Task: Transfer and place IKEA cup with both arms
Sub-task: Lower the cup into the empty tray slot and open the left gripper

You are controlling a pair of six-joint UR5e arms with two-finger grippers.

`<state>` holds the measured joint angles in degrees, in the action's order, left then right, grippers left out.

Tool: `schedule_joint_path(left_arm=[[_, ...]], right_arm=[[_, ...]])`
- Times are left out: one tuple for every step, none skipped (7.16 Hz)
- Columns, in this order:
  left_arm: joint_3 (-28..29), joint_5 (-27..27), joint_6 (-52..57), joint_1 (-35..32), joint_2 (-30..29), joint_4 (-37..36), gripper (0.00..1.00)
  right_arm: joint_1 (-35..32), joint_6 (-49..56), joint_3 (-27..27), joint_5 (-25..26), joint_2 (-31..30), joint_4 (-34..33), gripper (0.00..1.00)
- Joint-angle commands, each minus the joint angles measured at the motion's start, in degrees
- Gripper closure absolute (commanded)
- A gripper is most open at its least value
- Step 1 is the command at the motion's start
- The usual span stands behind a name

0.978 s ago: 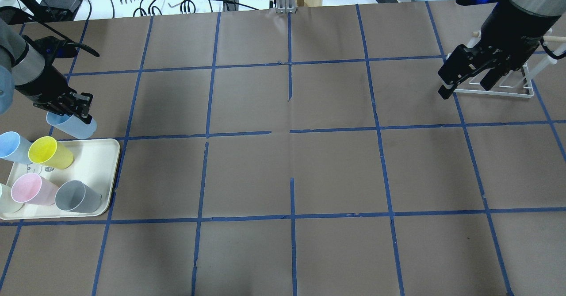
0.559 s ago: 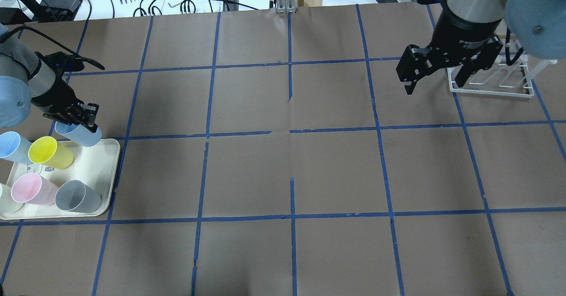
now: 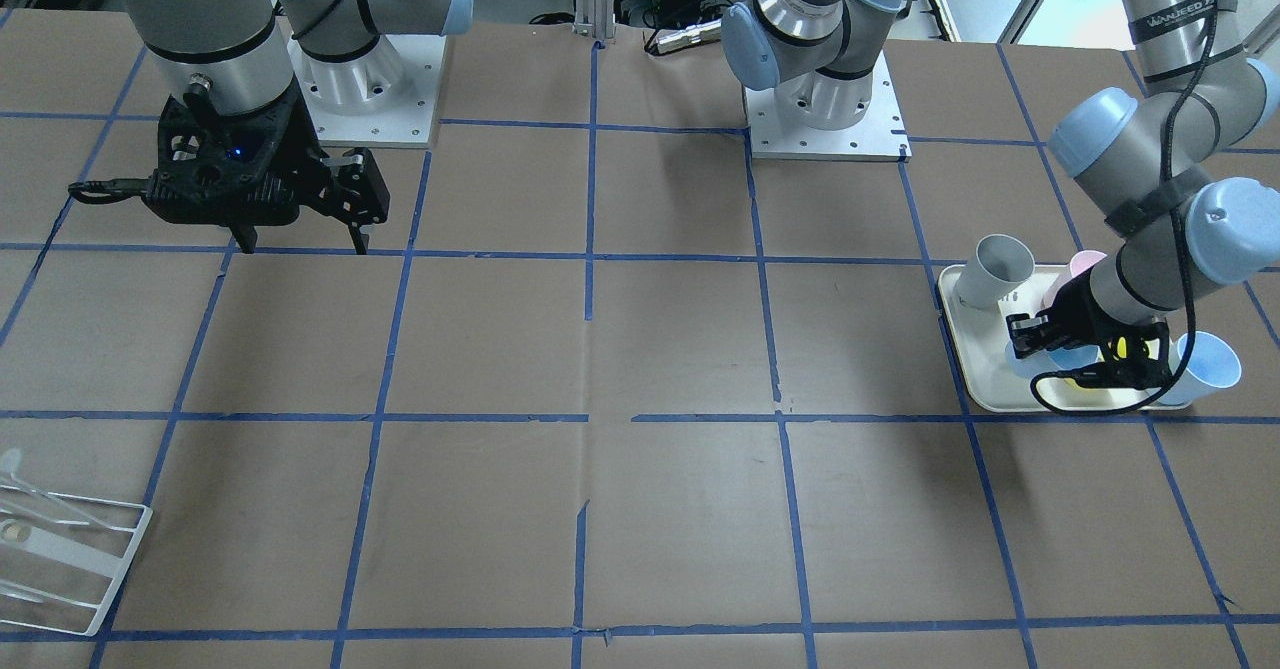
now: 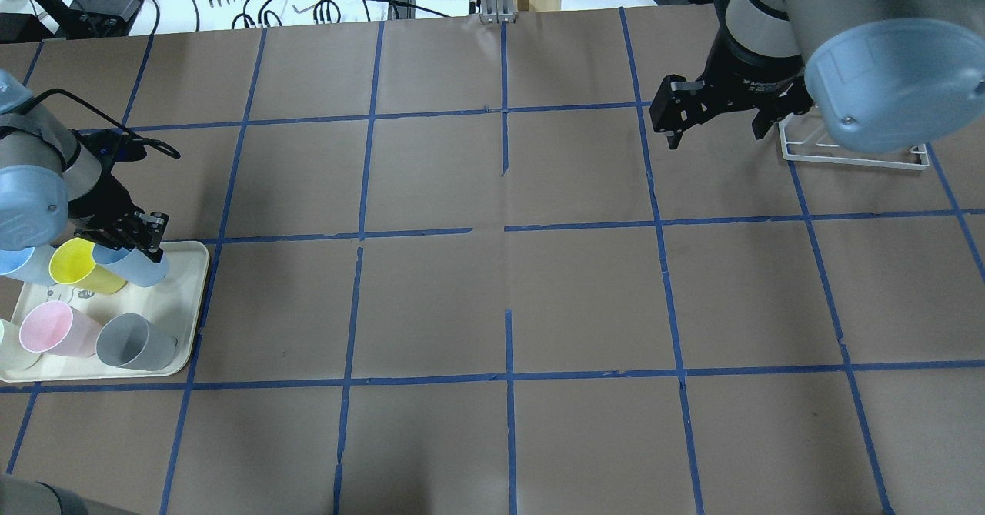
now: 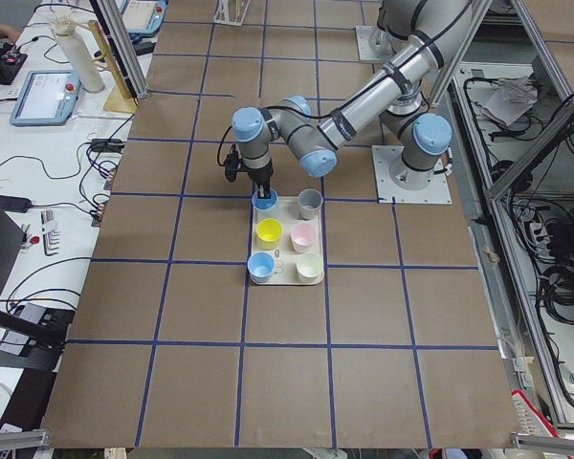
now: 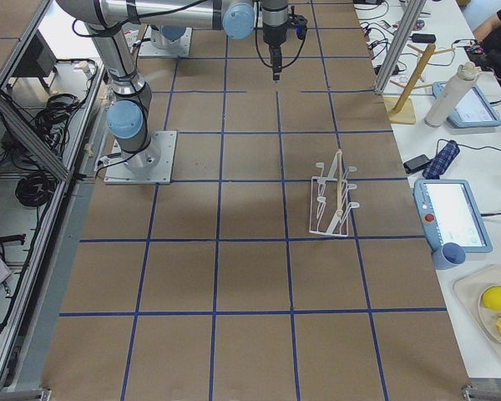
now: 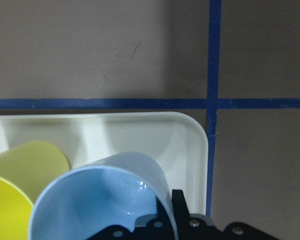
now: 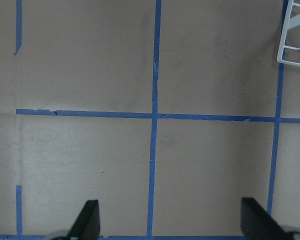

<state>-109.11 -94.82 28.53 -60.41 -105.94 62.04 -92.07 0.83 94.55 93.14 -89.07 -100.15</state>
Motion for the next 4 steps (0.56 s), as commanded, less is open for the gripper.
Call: schedule_joint_path(left_arm=[[-0.8, -0.2, -0.1, 0.1, -0.4, -0.3, 1.0], [-0.8, -0.1, 0.0, 0.1, -0.8, -0.3, 1.0], [-0.7, 0.1, -0.1, 0.0, -1.0, -0.4, 0.97], [-0.8, 0.2, -0.1, 0.0, -1.0, -0.4, 0.67]], right_arm=[[0.0, 0.0, -0.1, -0.2, -0.3, -0.3, 0.0], [0.0, 0.0, 0.0, -0.1, 0.1, -0.4, 0.0], [0.0, -0.2, 0.1, -0.1, 0.0, -0.3, 0.0], [0.0, -0.3, 0.2, -0.2, -0.1, -0.4, 0.0]])
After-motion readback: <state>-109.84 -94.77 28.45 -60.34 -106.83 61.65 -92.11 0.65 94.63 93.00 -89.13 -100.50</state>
